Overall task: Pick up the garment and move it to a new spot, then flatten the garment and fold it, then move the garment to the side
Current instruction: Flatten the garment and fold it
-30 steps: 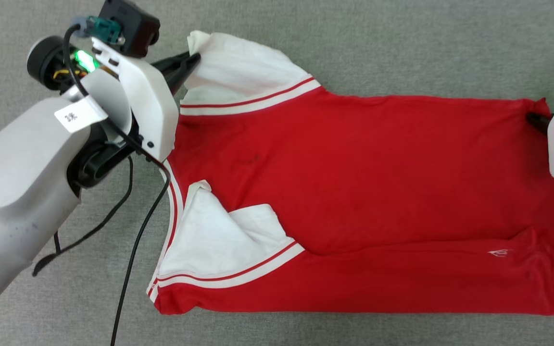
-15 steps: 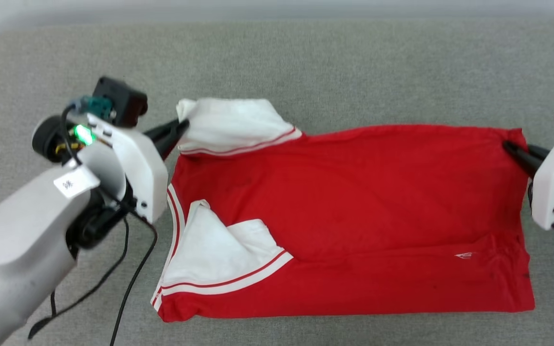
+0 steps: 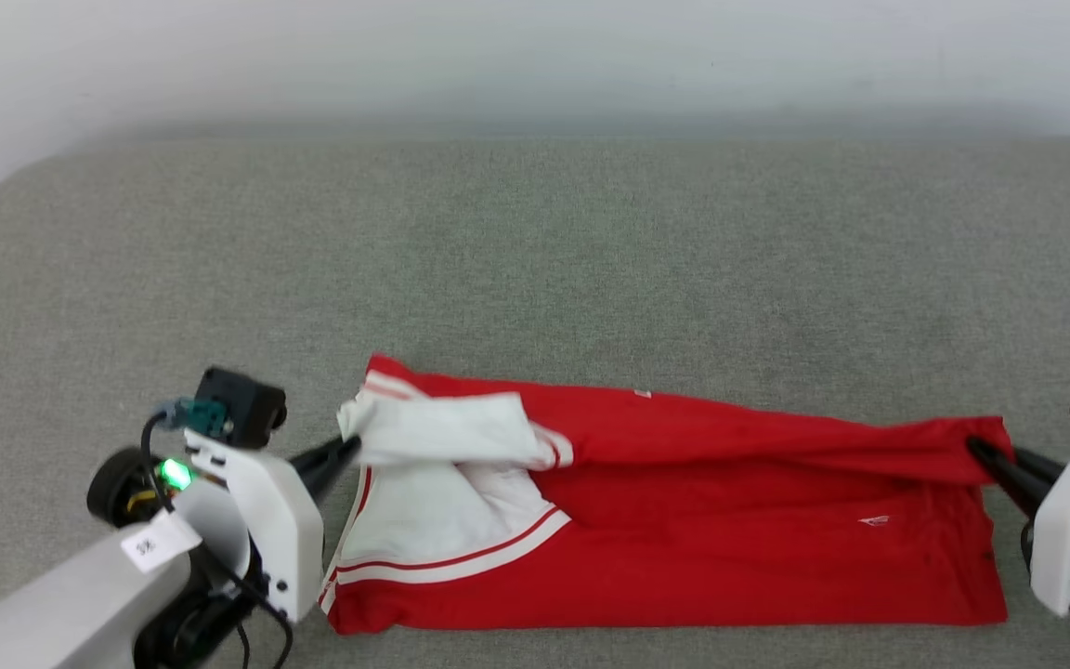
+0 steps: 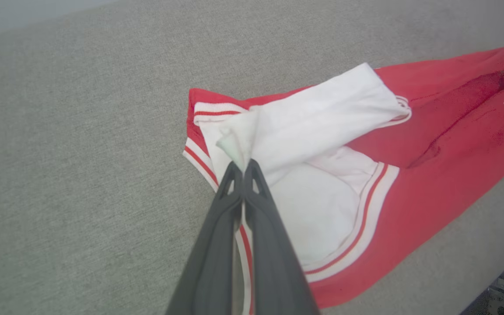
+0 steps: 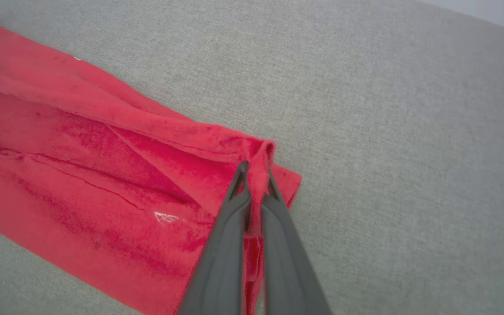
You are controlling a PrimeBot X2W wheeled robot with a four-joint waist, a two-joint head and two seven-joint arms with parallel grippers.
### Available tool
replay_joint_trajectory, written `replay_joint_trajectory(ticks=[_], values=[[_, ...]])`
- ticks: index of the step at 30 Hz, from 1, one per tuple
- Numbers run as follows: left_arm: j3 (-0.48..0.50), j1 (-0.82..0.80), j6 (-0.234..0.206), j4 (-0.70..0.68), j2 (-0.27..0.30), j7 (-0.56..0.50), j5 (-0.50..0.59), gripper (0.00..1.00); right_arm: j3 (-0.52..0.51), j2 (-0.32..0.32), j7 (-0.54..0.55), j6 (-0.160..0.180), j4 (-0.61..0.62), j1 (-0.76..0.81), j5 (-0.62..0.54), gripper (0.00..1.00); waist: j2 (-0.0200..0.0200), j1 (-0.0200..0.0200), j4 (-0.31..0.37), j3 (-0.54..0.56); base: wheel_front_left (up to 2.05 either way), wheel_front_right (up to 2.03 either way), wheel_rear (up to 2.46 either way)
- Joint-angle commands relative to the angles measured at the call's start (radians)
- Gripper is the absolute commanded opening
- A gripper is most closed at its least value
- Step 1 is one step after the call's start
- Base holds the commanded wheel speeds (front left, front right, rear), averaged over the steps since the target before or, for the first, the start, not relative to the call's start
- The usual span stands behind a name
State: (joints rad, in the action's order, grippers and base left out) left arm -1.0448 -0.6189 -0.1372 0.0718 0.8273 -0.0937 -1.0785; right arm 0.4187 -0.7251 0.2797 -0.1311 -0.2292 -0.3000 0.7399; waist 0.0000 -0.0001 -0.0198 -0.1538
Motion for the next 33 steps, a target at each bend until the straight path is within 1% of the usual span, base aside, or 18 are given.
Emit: replay_joint_trajectory(ticks=[1, 5, 9, 14, 18, 19, 20, 21, 22, 25, 28, 30, 33], values=[[-0.003, 0.036, -0.010, -0.002, -0.002, 0.011, -0.014, 0.00, -0.015, 0.002, -0.007, 0.001, 0.018, 0.048, 0.000, 0.00, 0.0000, 0.0001, 0.000, 0.016, 0.00, 0.00, 0.00], [-0.018, 0.089, -0.019, 0.008, 0.001, 0.023, -0.031, 0.00, -0.044, 0.022, 0.001, 0.001, 0.051, 0.133, 0.000, 0.00, 0.0000, 0.0001, 0.006, 0.029, 0.00, 0.00, 0.00], [-0.028, 0.126, -0.020, 0.033, -0.006, 0.034, -0.044, 0.00, -0.065, 0.047, 0.018, 0.001, 0.054, 0.192, -0.007, 0.00, 0.0000, 0.0001, 0.012, 0.029, 0.00, 0.00, 0.00], [-0.034, 0.146, -0.006, 0.078, -0.031, 0.046, -0.058, 0.00, -0.073, 0.089, 0.020, 0.001, 0.006, 0.229, -0.005, 0.00, 0.0000, 0.0001, 0.014, 0.016, 0.00, 0.00, 0.00], [-0.033, 0.155, -0.001, 0.122, -0.060, 0.068, -0.061, 0.00, -0.070, 0.124, -0.024, 0.001, -0.057, 0.216, -0.021, 0.00, 0.0000, 0.0001, 0.013, 0.007, 0.00, 0.00, 0.00], [-0.029, 0.156, -0.002, 0.133, -0.067, 0.078, -0.060, 0.24, -0.070, 0.130, -0.037, 0.001, -0.069, 0.210, -0.022, 0.21, 0.0000, 0.0001, 0.013, 0.008, 0.00, 0.00, 0.00], [-0.029, 0.156, -0.002, 0.133, -0.067, 0.078, -0.060, 0.24, -0.070, 0.130, -0.037, 0.001, -0.069, 0.210, -0.022, 0.21, 0.0000, 0.0001, 0.013, 0.008, 0.00, 0.00, 0.00], [-0.025, 0.157, -0.008, 0.143, -0.072, 0.093, -0.055, 0.96, -0.069, 0.138, -0.047, 0.001, -0.079, 0.206, -0.019, 0.47, 0.0000, 0.0001, 0.012, 0.011, 0.00, 0.00, 0.00], [-0.021, 0.160, -0.011, 0.150, -0.079, 0.110, -0.053, 1.00, -0.068, 0.143, -0.060, 0.001, -0.081, 0.201, -0.015, 1.00, 0.0000, 0.0001, 0.012, 0.016, 0.00, 0.00, 0.00], [-0.006, 0.167, -0.023, 0.161, -0.091, 0.161, -0.047, 1.00, -0.071, 0.131, -0.089, 0.001, -0.066, 0.194, -0.006, 1.00, 0.0000, 0.0001, 0.010, 0.036, 0.00, 0.00, 0.00], [0.014, 0.178, -0.054, 0.154, -0.092, 0.228, -0.029, 1.00, -0.089, 0.110, -0.101, 0.001, -0.026, 0.203, 0.017, 1.00, 0.0000, 0.0001, 0.008, 0.058, 0.00, 0.00, 0.00], [0.032, 0.188, -0.086, 0.144, -0.091, 0.276, -0.016, 1.00, -0.112, 0.090, -0.101, 0.001, 0.012, 0.213, 0.036, 1.00, 0.0000, 0.0001, 0.007, 0.068, 0.00, 0.00, 0.00], [0.065, 0.199, -0.136, 0.126, -0.094, 0.327, 0.010, 1.00, -0.147, 0.055, -0.070, 0.001, 0.068, 0.229, 0.067, 1.00, 0.0000, 0.0001, 0.006, 0.078, 0.00, 0.00, 0.00]])
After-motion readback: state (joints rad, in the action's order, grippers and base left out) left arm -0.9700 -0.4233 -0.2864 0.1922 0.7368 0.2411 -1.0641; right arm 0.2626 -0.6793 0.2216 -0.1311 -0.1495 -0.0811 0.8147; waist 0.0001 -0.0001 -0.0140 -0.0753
